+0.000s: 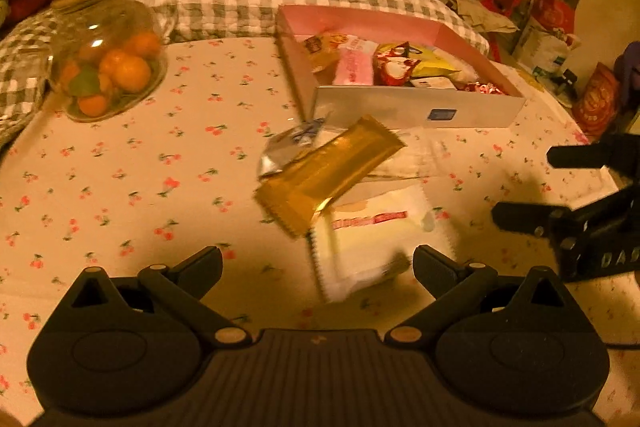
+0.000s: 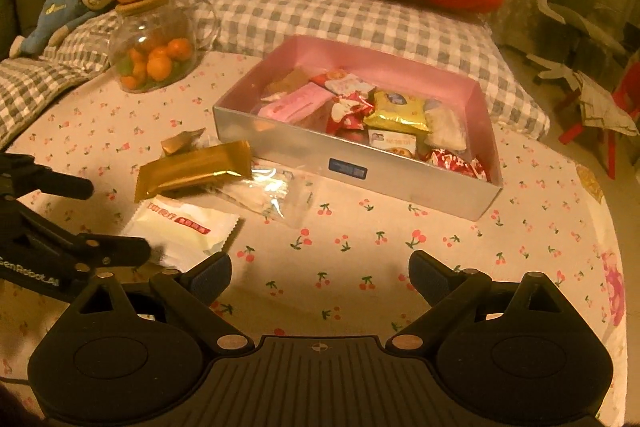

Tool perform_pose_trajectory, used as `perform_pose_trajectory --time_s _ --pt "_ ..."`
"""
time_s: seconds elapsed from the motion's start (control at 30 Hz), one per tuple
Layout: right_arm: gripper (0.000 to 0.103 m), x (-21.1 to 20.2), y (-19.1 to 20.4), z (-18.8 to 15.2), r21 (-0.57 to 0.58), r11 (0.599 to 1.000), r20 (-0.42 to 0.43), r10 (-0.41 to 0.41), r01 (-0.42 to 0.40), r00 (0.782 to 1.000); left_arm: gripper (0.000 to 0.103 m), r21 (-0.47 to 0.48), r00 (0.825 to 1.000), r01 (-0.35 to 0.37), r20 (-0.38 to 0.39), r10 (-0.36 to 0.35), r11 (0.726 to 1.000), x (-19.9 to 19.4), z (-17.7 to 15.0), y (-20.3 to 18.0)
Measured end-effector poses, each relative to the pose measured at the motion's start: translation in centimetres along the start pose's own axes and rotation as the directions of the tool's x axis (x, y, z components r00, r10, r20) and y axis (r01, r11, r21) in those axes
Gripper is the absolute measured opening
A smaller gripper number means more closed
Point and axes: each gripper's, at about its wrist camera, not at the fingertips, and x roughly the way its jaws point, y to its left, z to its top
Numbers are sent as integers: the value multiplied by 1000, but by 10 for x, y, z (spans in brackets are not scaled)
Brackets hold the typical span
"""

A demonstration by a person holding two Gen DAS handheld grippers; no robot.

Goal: Organize snacks
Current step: 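Grasp the white red-printed packet with the left tool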

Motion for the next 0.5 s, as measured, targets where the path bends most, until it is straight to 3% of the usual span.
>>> perform_pose_trajectory --time_s 0.3,0.37,0.5 --pt "97 2 -12 -3 17 1000 -15 -10 10 1000 96 18 1000 -24 -9 24 1000 17 6 -23" --pt "97 2 -15 -4 24 1000 -16 -14 15 1000 88 21 999 -37 -4 37 999 18 6 -26" --pt "97 2 -21 -5 47 999 -20 -14 15 1000 84 65 998 -53 18 52 996 20 2 -29"
